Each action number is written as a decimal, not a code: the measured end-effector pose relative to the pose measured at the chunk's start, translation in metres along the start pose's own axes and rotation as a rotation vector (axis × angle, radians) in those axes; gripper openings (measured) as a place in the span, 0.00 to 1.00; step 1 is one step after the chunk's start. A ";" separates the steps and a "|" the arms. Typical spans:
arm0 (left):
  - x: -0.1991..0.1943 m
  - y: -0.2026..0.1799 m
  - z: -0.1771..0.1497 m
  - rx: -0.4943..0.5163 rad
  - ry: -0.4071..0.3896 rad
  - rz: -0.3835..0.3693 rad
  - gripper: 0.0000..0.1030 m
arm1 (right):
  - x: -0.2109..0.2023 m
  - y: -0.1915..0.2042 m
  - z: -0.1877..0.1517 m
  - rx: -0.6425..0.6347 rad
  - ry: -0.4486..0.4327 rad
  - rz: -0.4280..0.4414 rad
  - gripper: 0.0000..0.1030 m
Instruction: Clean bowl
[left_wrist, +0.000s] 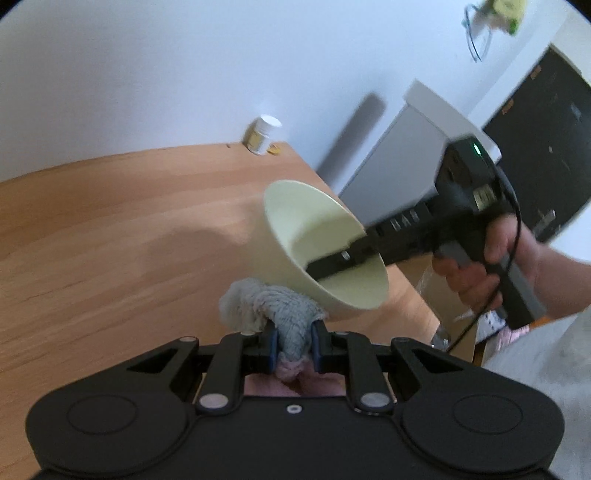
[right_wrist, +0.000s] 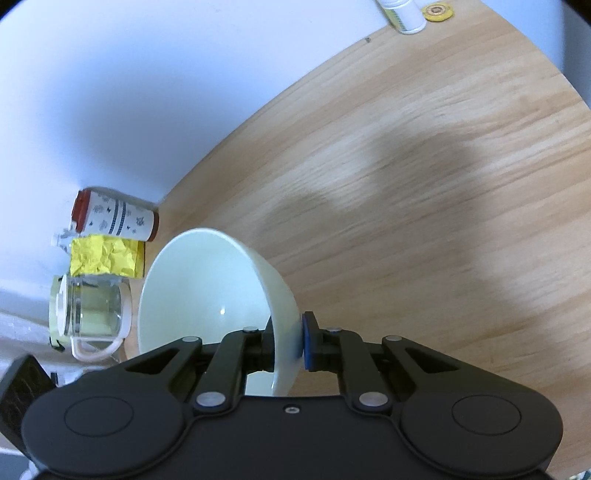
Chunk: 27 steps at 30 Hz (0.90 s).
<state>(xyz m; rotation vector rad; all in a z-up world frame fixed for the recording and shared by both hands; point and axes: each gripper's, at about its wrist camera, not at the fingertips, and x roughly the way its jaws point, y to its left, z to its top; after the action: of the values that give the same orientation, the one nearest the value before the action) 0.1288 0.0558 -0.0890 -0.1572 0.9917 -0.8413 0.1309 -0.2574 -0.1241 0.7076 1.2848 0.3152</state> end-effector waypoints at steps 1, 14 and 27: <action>-0.003 0.003 0.001 -0.016 -0.015 0.008 0.15 | -0.001 0.002 -0.002 -0.018 -0.002 0.005 0.13; -0.010 0.037 0.011 -0.441 -0.214 0.009 0.15 | -0.002 0.011 -0.011 -0.055 0.020 0.055 0.13; 0.013 0.057 -0.009 -0.644 -0.097 0.024 0.15 | 0.008 -0.006 -0.013 0.149 0.058 0.030 0.13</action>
<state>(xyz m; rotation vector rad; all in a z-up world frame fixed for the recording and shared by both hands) 0.1567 0.0878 -0.1296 -0.7271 1.1428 -0.4623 0.1200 -0.2531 -0.1353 0.8495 1.3635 0.2678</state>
